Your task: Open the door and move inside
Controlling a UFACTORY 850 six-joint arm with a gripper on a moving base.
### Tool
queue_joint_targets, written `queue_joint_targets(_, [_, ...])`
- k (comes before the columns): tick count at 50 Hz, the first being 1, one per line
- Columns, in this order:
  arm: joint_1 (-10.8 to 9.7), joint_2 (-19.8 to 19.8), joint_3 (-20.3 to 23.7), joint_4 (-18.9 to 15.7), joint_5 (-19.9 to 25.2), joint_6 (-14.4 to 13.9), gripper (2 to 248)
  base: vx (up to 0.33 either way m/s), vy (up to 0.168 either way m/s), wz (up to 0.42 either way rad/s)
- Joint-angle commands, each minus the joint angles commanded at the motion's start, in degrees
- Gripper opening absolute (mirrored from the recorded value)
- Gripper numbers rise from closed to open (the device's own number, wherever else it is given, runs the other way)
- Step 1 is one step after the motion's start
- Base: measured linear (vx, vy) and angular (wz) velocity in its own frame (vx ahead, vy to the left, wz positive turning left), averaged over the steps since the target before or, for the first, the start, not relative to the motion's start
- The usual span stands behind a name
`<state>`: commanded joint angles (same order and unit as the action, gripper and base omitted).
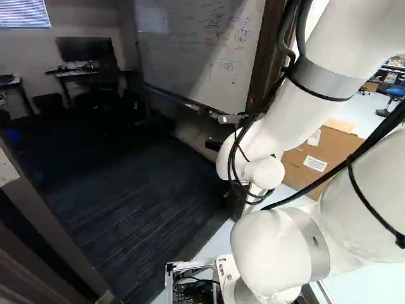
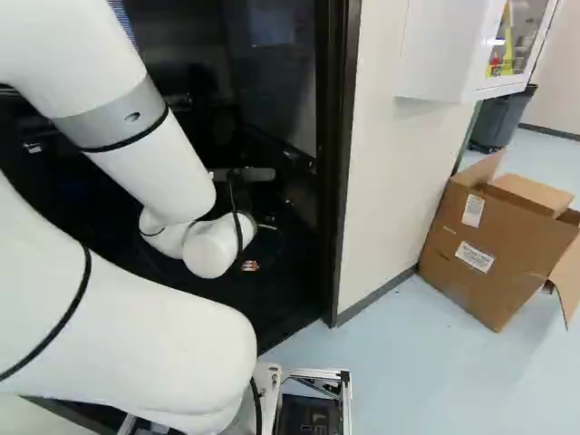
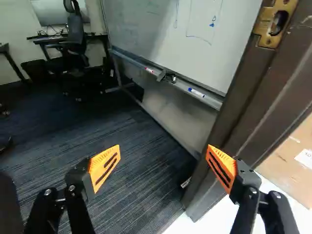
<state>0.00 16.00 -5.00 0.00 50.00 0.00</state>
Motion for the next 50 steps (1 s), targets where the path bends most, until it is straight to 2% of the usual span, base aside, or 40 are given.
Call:
queue_joint_targets(20, [0.0, 0.0, 0.0, 0.0, 0.0, 0.0, 247, 0.095, 0.049, 0.233])
queue_joint_targets(50, [0.0, 0.0, 0.0, 0.0, 0.0, 0.0, 247, 0.101, 0.068, 0.334])
